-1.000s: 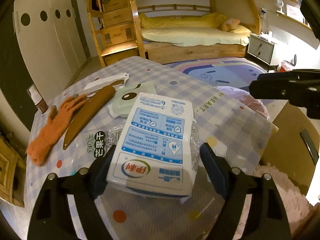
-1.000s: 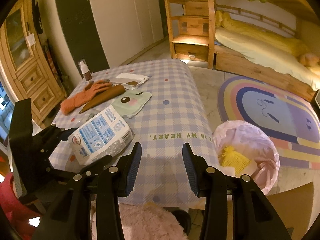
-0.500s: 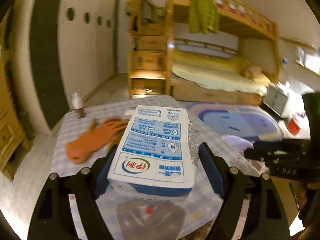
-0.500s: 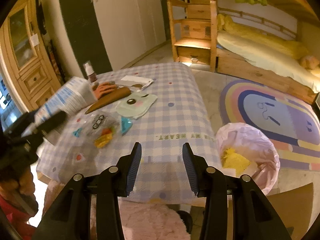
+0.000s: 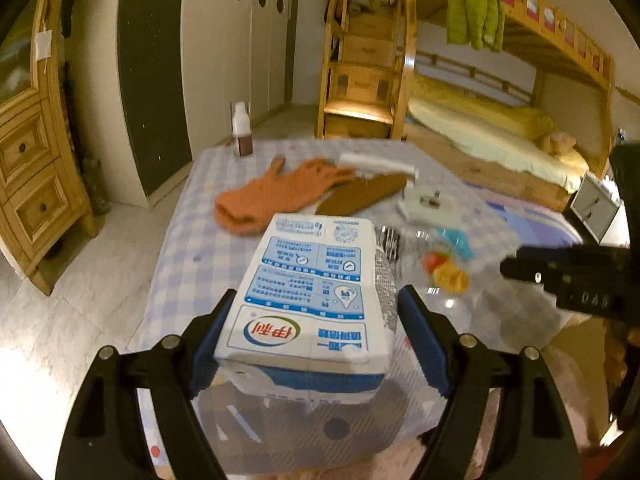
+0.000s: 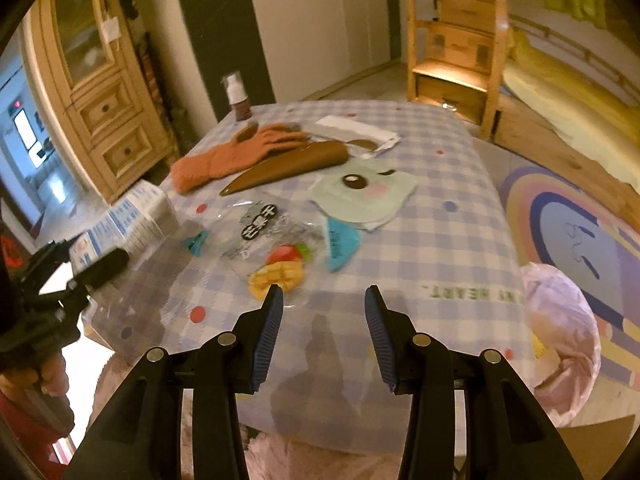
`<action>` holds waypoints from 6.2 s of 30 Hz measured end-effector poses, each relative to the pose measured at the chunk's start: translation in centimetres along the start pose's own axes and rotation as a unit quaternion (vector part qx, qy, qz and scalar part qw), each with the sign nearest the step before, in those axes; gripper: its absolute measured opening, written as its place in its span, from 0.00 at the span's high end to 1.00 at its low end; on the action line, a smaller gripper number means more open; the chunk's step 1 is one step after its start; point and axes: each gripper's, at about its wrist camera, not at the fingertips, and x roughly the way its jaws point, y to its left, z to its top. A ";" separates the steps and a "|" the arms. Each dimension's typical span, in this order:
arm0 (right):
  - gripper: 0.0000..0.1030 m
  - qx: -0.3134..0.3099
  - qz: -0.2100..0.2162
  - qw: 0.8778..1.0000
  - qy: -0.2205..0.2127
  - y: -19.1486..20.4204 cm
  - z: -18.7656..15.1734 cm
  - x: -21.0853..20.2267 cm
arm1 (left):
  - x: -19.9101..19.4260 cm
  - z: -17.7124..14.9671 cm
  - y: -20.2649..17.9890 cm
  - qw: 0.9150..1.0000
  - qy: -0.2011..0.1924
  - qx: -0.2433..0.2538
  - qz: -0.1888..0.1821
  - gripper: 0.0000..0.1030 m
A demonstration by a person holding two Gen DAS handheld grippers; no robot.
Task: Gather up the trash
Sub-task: 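Grasp the clear mango snack bag with the right tool while the left tool holds the packet, then carry both items over the pink bag and open both tools to drop them, then move both open tools back over the table, then grasp the orange knit glove with the left tool and lift it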
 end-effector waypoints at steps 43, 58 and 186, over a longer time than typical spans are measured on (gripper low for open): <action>1.00 0.039 0.035 0.991 -0.119 -2.6 2.5 -5.8 | -0.6 0.7 -3.8 0.999 0.011 0.049 0.017 0.27; 1.00 0.078 -0.074 0.982 -0.155 -9.9 -1.4 -13.3 | -1.2 4.4 -16.1 0.988 -0.028 0.116 -0.098 0.26; 0.40 0.024 -0.020 0.999 -0.008 -4.3 8.9 9.2 | 8.5 4.2 4.9 0.994 0.092 -0.036 0.041 0.78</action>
